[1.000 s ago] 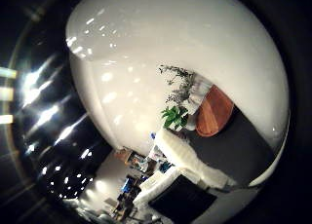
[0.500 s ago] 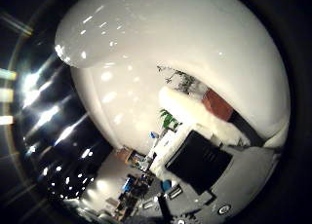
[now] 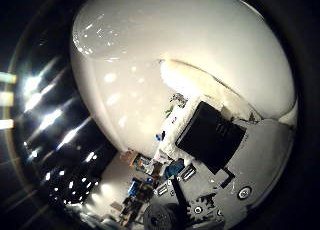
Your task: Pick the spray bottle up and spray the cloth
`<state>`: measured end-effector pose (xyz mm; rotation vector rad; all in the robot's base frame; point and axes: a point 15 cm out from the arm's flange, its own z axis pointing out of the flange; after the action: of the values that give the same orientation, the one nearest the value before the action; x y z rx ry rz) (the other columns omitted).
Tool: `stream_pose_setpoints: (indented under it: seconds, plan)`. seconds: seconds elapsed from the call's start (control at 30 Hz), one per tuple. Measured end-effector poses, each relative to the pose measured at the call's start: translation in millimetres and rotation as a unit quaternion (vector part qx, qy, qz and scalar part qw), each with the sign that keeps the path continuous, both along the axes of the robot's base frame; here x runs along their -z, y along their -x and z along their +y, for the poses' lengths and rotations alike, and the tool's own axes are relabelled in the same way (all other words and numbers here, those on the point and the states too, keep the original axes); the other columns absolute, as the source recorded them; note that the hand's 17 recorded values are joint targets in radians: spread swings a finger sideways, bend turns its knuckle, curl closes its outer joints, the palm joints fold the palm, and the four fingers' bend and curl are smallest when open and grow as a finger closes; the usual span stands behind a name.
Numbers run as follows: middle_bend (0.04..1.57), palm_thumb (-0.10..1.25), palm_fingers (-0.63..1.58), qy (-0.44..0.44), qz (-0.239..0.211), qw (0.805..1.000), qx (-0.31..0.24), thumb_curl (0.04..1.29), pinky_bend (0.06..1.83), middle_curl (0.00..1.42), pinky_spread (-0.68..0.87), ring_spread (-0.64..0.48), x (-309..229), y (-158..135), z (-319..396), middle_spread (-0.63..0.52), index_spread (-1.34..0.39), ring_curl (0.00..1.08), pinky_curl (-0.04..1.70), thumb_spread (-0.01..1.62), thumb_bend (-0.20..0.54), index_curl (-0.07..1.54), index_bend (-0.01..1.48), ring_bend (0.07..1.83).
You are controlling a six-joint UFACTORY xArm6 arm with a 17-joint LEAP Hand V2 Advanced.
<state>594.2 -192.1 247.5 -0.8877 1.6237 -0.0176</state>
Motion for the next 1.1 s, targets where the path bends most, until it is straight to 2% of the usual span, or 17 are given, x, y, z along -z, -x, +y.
stream_pose_setpoints:
  seconds: [0.23, 0.37, 0.53, 0.73, 1.1]
  plan:
    - [1.16, 0.81, 1.27, -0.008, -0.017, 1.0, -0.005, 0.36, 1.22, 0.7, -0.27, -0.18, -6.5, -0.4, 2.9, -0.14, -0.25, 0.58, 0.61, 1.13, -0.013, 0.79, 1.02, 1.32]
    - [1.23, 0.85, 1.24, -0.016, -0.032, 0.999, -0.016, 0.4, 1.27, 0.69, -0.23, -0.18, -14.4, 1.0, 6.2, -0.12, -0.23, 0.59, 0.68, 1.12, -0.008, 0.77, 1.08, 1.37]
    - [1.28, 0.95, 1.21, -0.013, -0.042, 0.999, -0.007, 0.47, 1.26, 0.67, -0.2, -0.16, -21.6, 2.8, -2.1, -0.11, -0.21, 0.59, 0.76, 1.15, -0.002, 0.74, 1.13, 1.42]
    - [1.31, 0.99, 1.2, -0.011, -0.046, 0.999, -0.017, 0.55, 1.23, 0.65, -0.19, -0.16, -31.5, 8.2, -4.3, -0.09, -0.19, 0.59, 0.85, 1.14, -0.011, 0.72, 1.16, 1.43]
    - [1.33, 1.0, 1.2, -0.004, 0.011, 0.995, -0.094, 0.64, 1.15, 0.61, -0.2, -0.16, -63.1, 32.5, 35.7, -0.1, -0.19, 0.58, 0.98, 1.09, -0.013, 0.69, 1.18, 1.45]
